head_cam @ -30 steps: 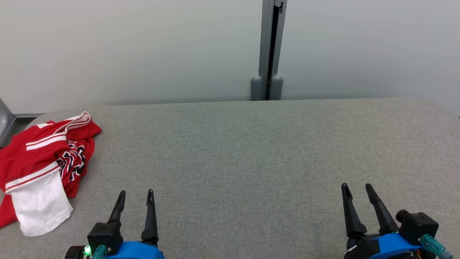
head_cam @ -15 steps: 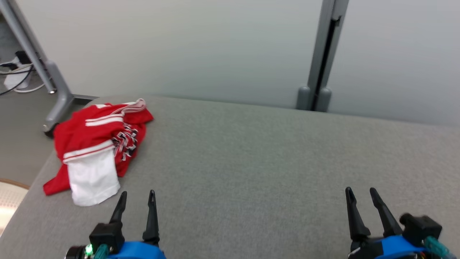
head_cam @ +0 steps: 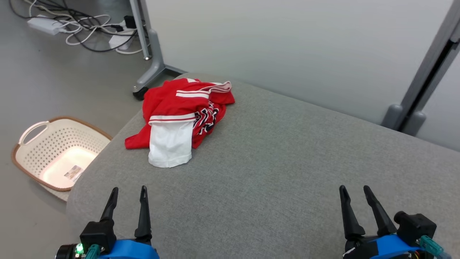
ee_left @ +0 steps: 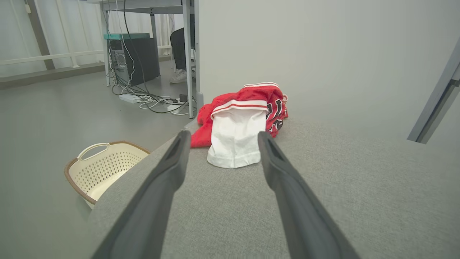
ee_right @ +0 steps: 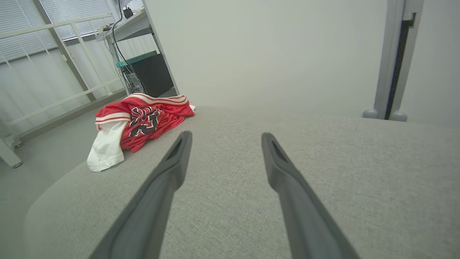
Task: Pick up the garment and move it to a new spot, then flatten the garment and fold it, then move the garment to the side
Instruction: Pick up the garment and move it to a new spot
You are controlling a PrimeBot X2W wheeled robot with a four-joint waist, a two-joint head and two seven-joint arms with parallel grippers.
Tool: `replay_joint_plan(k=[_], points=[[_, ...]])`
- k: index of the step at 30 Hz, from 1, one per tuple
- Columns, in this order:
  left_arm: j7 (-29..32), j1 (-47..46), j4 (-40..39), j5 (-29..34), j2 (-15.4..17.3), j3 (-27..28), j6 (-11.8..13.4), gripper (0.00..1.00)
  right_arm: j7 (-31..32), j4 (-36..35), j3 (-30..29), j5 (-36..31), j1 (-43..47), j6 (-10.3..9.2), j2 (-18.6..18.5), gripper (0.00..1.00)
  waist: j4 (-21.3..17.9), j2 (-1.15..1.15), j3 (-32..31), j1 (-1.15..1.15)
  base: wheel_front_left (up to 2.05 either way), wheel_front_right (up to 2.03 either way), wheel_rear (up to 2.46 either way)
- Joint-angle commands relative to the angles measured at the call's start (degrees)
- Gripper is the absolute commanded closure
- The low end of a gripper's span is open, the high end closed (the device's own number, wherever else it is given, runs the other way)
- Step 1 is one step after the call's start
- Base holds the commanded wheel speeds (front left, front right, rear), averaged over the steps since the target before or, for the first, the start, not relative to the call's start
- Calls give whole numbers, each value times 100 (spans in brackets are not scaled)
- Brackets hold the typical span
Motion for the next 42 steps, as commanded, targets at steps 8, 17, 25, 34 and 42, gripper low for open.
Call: replay_joint_plan(k=[8, 17, 25, 34, 42], points=[[-91, 124, -172, -79, -9, 123, 147, 0, 43, 83, 150, -142, -316, 3, -32, 0, 253, 0, 352, 0, 0, 0, 0], [292, -267, -392, -304, -30, -3, -123, 0, 45, 69, 48, -165, -253, 3, -32, 0, 249, 0, 415, 0, 0, 0, 0], [2289, -2184, -1084, -919, 745, 375, -637, 0, 161, -288, -120, -389, -297, 3, -33, 0, 7, 0, 903, 0, 0, 0, 0], [3433, -3625, 488, -1521, 1439, 974, -733, 0, 543, -985, -100, -878, -617, 3, -33, 0, -881, 0, 1912, 0, 0, 0, 0], [3793, -4013, 1471, -2057, 1743, 1477, -670, 0, 813, -1666, -202, -1166, -809, 3, -30, 0, -1663, 0, 2834, 0, 0, 0, 0]])
